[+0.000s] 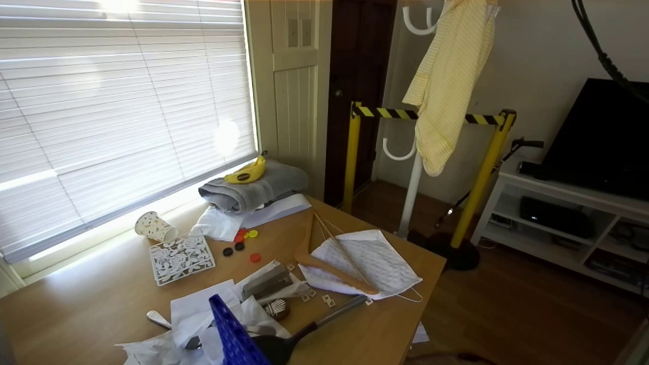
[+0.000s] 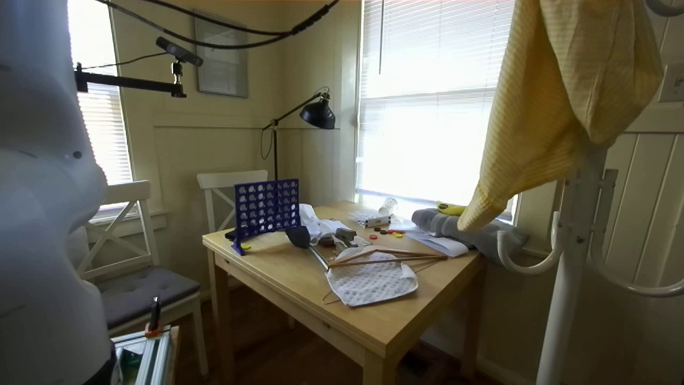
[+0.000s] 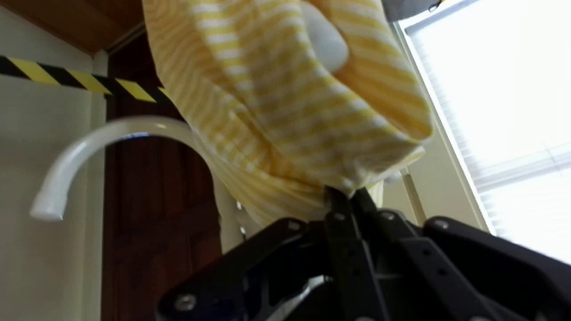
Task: Unhang the yellow towel from the stand and put it on the table.
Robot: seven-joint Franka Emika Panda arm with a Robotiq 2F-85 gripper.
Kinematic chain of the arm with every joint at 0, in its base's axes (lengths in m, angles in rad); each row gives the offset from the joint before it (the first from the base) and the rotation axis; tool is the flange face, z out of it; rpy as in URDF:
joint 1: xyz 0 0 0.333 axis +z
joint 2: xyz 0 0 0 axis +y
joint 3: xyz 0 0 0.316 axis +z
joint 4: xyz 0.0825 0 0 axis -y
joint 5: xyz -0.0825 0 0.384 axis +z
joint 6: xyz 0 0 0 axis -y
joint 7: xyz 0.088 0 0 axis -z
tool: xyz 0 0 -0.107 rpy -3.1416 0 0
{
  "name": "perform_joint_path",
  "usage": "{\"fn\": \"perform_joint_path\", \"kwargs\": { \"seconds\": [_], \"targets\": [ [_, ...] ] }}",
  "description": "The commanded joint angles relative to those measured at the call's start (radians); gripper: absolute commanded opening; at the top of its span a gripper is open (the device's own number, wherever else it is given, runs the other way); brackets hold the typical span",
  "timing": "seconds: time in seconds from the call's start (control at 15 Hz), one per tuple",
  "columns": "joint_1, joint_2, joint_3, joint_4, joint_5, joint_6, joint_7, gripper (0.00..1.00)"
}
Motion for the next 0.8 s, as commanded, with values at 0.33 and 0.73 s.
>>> {"fn": "perform_joint_path", "kwargs": {
  "seconds": [0.33, 0.73],
  "targets": [
    [0.081, -0.090, 0.094, 0.082, 0.108, 0.029, -0.218, 0.02],
    [0.128, -0.066, 0.136, 0.060, 0.339, -0.099, -0.384, 0.02]
  ]
}}
